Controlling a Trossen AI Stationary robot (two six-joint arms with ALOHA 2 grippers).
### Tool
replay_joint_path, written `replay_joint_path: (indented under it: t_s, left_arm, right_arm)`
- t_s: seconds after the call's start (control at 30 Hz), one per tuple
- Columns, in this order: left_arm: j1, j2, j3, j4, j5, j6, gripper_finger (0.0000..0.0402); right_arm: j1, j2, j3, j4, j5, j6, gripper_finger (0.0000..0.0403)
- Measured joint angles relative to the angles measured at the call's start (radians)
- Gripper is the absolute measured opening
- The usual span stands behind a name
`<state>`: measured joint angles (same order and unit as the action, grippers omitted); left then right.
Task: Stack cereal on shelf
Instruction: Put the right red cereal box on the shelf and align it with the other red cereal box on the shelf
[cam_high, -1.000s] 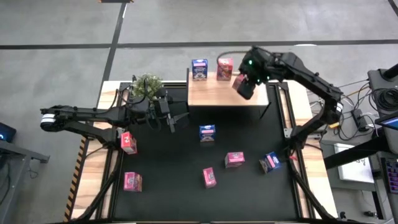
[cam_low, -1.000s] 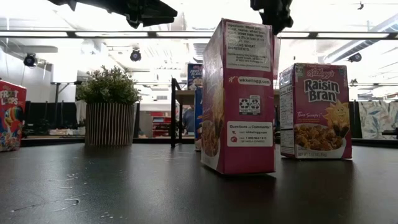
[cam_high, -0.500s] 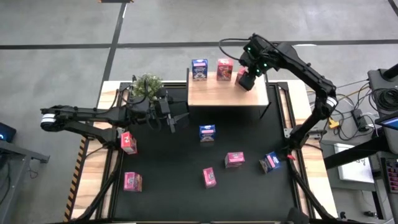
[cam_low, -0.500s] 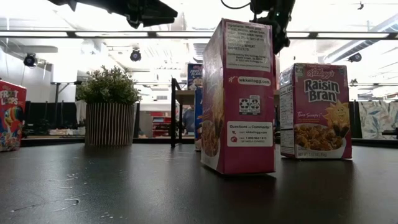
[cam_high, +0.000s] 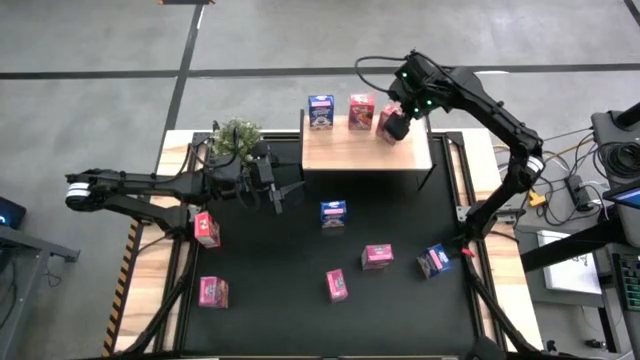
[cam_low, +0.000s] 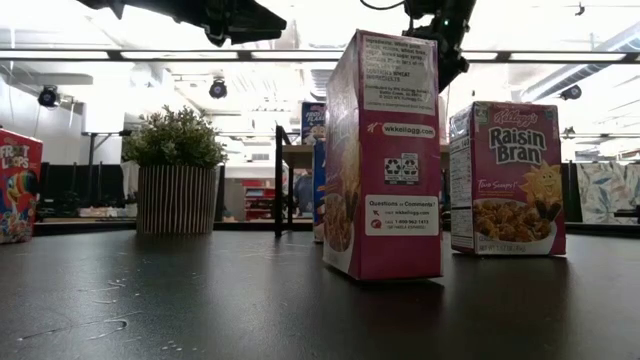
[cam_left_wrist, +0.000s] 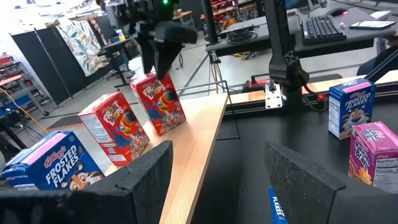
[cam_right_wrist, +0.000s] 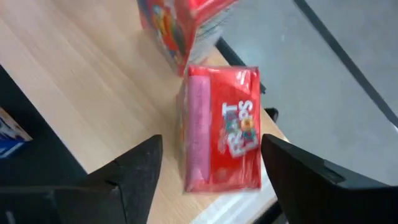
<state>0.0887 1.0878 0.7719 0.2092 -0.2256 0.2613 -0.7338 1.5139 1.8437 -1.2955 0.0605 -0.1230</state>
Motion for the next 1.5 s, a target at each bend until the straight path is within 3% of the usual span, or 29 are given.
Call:
replay_joint_path:
  t_s: [0.2, 0.43, 0.67, 1.0, 1.17, 1.5]
  left_arm:
    - [0.000, 0.000, 0.000, 0.000, 0.000, 0.000, 0.0236]
    - [0.000, 0.000, 0.000, 0.000, 0.000, 0.000, 0.0236]
    - [0.000, 0.000, 0.000, 0.000, 0.000, 0.000, 0.0236]
    - [0.000, 0.000, 0.000, 0.000, 0.000, 0.000, 0.0236]
    - [0.000, 0.000, 0.000, 0.000, 0.000, 0.000, 0.0236]
    - [0.000, 0.000, 0.000, 0.000, 0.000, 0.000, 0.0236]
  right_arm:
    - [0.051, -0.007, 0.125, -0.037, -0.008, 0.102, 0.0252]
    - [0.215, -0.008, 0.169, -0.025, -0.003, 0.130, 0.0200]
    - [0.350, -0.007, 0.026, -0.016, 0.226, 0.150, 0.0120]
    - [0.361, -0.006, -0.256, 0.053, 0.472, 0.130, 0.0015]
    - [0.360, -0.006, -0.307, 0.074, 0.569, 0.092, 0.0009]
    - [0.340, -0.006, -0.309, 0.076, 0.668, 0.017, 0.0009]
